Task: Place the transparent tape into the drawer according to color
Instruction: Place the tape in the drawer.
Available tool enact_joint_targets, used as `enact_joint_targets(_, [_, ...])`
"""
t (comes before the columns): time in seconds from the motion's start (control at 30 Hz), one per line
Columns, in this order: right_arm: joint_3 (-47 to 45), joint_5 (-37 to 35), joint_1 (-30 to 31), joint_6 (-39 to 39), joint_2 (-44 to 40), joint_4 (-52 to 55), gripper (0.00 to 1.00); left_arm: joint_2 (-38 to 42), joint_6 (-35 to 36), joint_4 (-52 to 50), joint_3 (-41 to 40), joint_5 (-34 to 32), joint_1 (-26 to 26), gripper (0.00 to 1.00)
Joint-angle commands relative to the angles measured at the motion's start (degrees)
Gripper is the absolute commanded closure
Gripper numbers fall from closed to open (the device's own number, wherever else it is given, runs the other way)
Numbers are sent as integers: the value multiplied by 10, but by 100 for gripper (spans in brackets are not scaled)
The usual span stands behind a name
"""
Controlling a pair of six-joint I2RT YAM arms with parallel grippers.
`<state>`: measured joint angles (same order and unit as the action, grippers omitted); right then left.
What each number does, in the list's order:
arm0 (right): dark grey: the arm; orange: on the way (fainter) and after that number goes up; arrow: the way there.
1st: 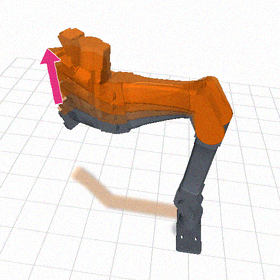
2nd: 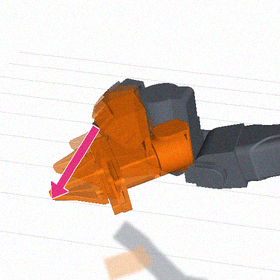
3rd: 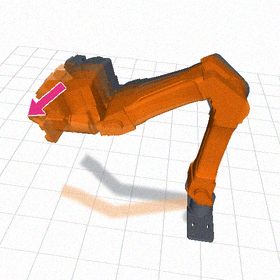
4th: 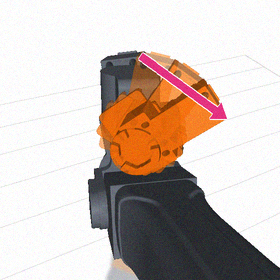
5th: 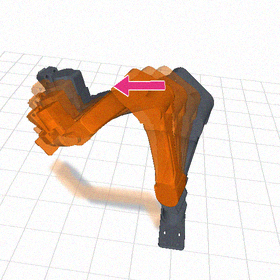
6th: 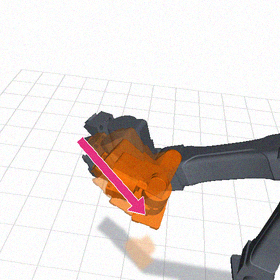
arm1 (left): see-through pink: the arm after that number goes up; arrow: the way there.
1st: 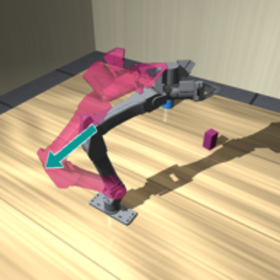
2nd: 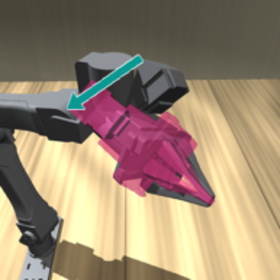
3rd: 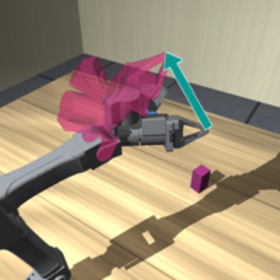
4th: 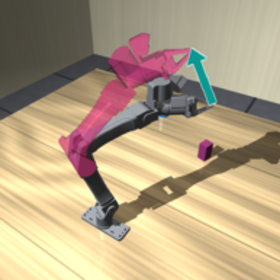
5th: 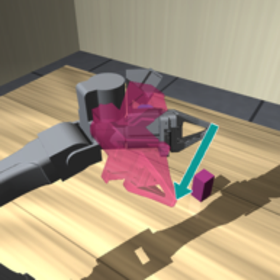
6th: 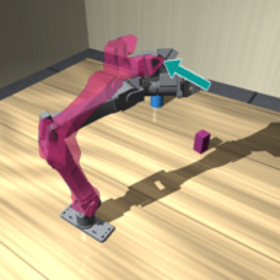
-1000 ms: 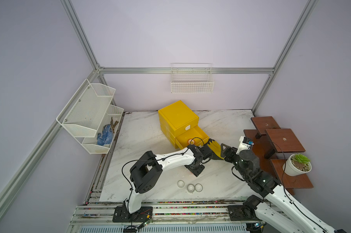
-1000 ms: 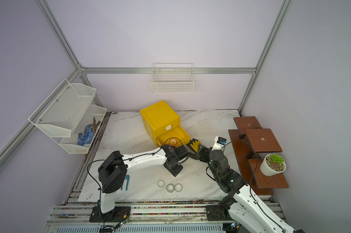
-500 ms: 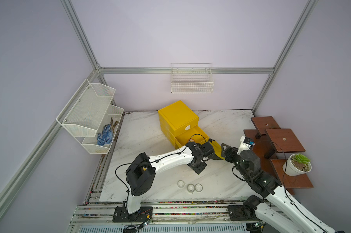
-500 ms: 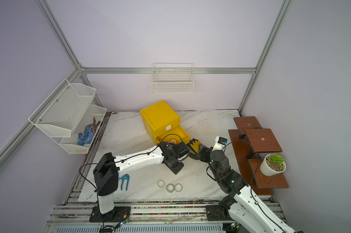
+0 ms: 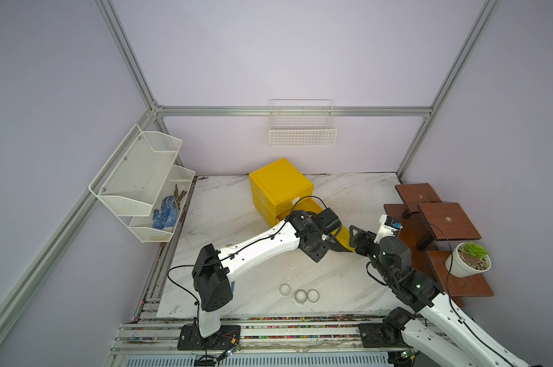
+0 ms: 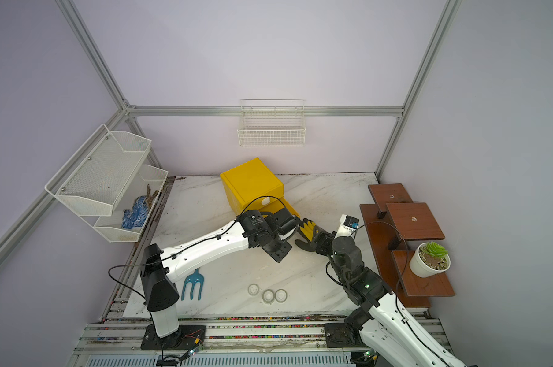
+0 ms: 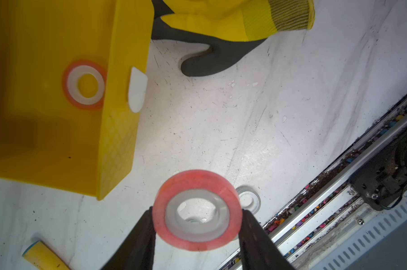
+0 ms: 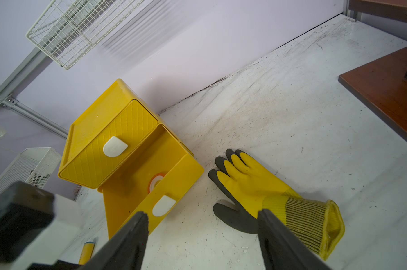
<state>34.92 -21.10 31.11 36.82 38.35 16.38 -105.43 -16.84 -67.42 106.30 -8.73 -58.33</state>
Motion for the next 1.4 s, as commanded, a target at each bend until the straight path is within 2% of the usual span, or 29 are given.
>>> enact_joint_targets(0.0, [11, 4, -4, -2, -5, 5, 22, 33, 13, -21, 34, -47, 13, 52])
enact_joint_targets(0.17, [12, 3, -5, -2, 0, 2, 22, 15, 15, -20, 62, -107, 58, 51])
enact_joint_targets(0.33, [11, 8, -5, 0, 9, -9, 22, -35, 1, -1, 82, -162, 83, 52])
enact_joint_targets(0.63, [6, 20, -6, -8, 17, -30, 22, -85, -18, 34, 72, -126, 110, 50])
enact_joint_targets(0.83, [7, 36, -6, -5, 36, -45, 21, -93, -32, 43, 61, -117, 117, 31])
enact_joint_targets(0.97, [8, 44, -6, -2, 45, -52, 21, -83, -30, 46, 64, -115, 118, 22])
enact_joint_targets(1.13, [9, 69, -6, -3, 65, -62, 24, -31, -36, 56, 58, -94, 118, 19])
enact_joint_targets(1.3, [-4, 103, -6, 0, 96, -94, 32, 63, -45, 102, 9, -115, 121, 12])
enact_joint_targets(1.37, [-19, 137, -6, -5, 113, -131, 41, 103, -49, 131, -24, -139, 132, 8])
